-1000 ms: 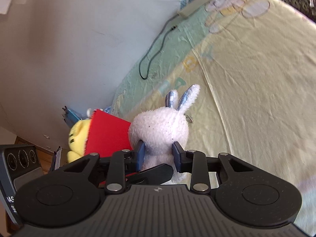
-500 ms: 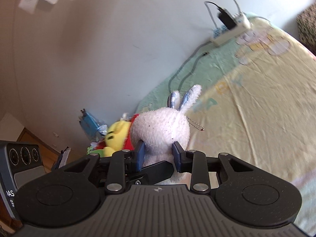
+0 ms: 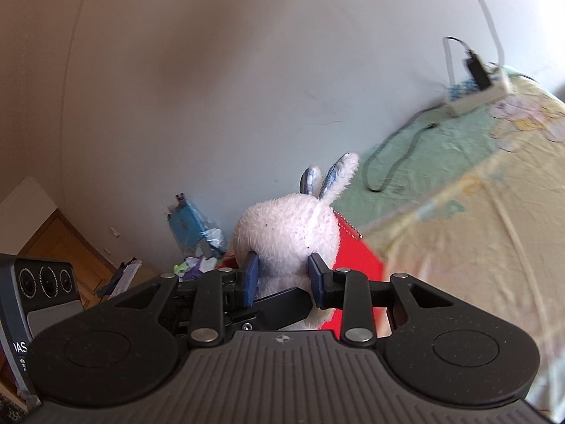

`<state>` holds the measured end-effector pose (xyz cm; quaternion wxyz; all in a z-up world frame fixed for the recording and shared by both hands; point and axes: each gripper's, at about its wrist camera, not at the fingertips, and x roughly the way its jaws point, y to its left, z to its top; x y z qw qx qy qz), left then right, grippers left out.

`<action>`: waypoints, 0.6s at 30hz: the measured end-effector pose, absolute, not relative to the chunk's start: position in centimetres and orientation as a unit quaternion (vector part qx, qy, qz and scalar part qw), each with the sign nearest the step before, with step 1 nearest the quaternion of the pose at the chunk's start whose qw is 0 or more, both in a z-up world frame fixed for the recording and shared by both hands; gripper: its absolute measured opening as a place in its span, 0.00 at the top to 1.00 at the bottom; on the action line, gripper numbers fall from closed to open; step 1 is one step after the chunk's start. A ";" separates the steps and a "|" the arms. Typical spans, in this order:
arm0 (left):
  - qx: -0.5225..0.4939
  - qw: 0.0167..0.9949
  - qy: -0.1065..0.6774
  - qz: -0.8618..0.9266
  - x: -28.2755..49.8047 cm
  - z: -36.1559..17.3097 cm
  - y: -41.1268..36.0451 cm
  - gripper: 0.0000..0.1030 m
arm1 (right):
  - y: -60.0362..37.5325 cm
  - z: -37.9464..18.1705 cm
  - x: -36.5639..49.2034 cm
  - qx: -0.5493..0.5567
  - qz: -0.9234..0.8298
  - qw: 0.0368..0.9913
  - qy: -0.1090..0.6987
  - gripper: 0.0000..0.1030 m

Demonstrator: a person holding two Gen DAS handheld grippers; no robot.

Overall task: Organize objects
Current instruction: 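Lift the white bunny with the right gripper and carry it over the box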

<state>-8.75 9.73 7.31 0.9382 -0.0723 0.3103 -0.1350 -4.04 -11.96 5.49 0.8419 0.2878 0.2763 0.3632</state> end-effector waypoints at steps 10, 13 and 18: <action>-0.073 0.946 0.302 -0.097 -9.3 7.2 19.0 0.42 | -2.8 5.2 -3.0 0.285 0.388 0.830 0.281 0.68; -0.080 0.942 0.314 -0.091 -8.9 6.2 21.1 0.42 | -0.9 4.3 -2.4 0.287 0.383 0.828 0.294 0.68; -0.090 0.933 0.336 -0.093 -7.6 4.2 23.5 0.42 | 1.4 3.2 -2.0 0.280 0.364 0.832 0.311 0.68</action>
